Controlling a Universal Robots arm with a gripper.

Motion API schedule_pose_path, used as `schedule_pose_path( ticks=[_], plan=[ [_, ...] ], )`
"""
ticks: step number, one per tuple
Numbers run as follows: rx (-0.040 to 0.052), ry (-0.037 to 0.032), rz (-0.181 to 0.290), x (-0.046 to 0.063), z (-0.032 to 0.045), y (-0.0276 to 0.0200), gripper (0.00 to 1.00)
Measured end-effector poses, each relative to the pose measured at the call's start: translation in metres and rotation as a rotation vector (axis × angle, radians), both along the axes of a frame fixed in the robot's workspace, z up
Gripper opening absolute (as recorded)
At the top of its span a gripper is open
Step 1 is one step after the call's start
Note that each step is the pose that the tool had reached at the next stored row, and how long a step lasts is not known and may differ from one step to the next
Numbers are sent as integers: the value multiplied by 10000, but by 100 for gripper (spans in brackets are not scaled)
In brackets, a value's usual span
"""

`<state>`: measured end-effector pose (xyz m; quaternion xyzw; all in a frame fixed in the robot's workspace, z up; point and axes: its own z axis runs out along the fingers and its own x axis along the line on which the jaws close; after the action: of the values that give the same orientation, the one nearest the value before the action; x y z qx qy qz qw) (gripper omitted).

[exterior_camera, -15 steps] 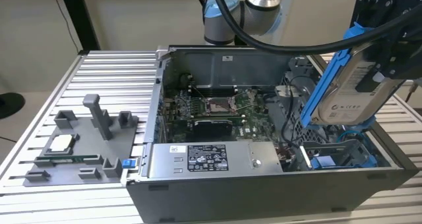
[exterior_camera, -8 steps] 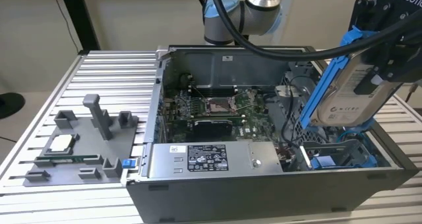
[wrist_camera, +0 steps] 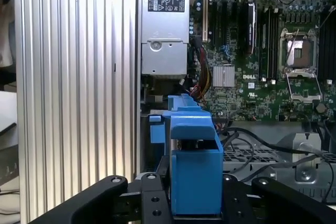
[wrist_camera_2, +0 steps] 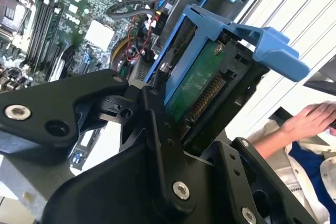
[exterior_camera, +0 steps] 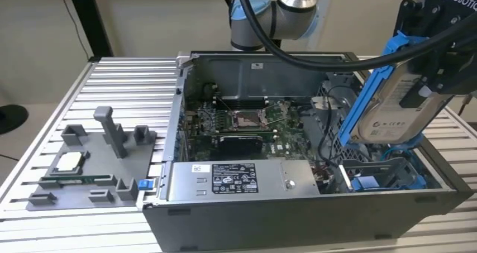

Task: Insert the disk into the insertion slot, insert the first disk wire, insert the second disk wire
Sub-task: 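Insert the disk into the insertion slot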

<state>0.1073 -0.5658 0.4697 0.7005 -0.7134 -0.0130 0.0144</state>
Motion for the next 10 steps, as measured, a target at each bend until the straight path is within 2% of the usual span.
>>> schedule_pose_path(
  ticks=[6,10],
  plan=[
    [1,0,1,20,-37,-22,0],
    [47,0,0,51,-78,-67,0]
  ],
)
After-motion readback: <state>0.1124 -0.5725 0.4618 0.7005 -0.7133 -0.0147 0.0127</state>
